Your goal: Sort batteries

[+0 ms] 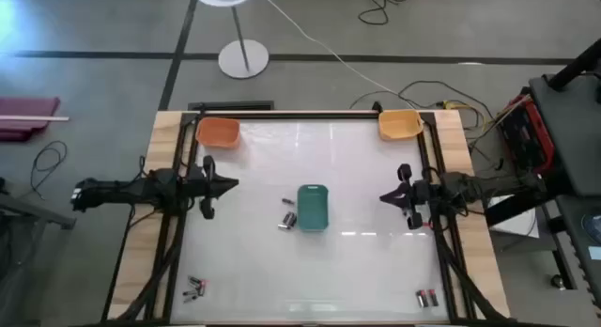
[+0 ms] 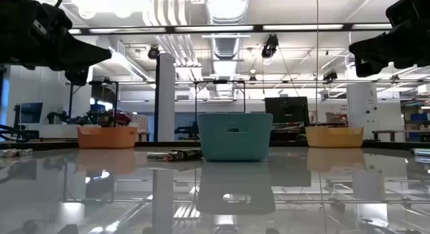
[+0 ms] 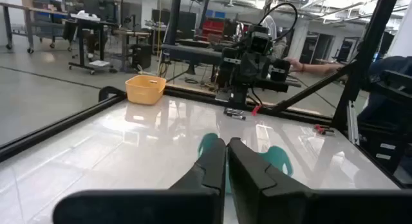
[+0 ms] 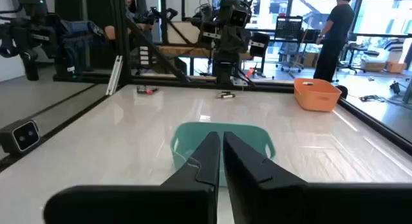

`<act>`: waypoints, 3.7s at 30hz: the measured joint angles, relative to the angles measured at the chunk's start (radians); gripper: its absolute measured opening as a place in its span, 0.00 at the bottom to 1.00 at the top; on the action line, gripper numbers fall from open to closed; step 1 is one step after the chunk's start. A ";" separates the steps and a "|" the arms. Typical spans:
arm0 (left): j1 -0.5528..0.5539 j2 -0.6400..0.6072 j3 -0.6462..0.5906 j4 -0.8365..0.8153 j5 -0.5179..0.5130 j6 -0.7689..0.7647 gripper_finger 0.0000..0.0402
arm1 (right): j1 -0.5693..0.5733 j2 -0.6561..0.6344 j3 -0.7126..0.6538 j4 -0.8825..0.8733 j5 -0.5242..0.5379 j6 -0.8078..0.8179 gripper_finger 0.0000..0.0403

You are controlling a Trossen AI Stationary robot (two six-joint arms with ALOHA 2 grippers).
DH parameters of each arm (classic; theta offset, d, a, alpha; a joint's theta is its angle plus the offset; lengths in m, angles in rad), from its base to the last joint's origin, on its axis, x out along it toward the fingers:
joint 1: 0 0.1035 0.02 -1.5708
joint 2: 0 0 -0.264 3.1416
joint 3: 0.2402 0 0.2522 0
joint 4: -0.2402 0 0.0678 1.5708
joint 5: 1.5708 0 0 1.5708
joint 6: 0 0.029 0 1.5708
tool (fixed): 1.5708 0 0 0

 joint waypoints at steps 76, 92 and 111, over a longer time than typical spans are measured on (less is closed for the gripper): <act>0.000 0.000 0.000 0.000 0.000 0.000 0.00 | 0.003 0.009 0.000 -0.006 0.016 0.503 0.03; 0.001 0.000 0.000 0.110 -0.011 0.072 0.00 | 0.090 0.546 0.001 0.684 0.121 0.382 0.03; -0.001 0.398 0.000 0.347 0.061 -0.068 0.16 | 0.088 1.139 0.504 0.674 0.182 0.084 0.03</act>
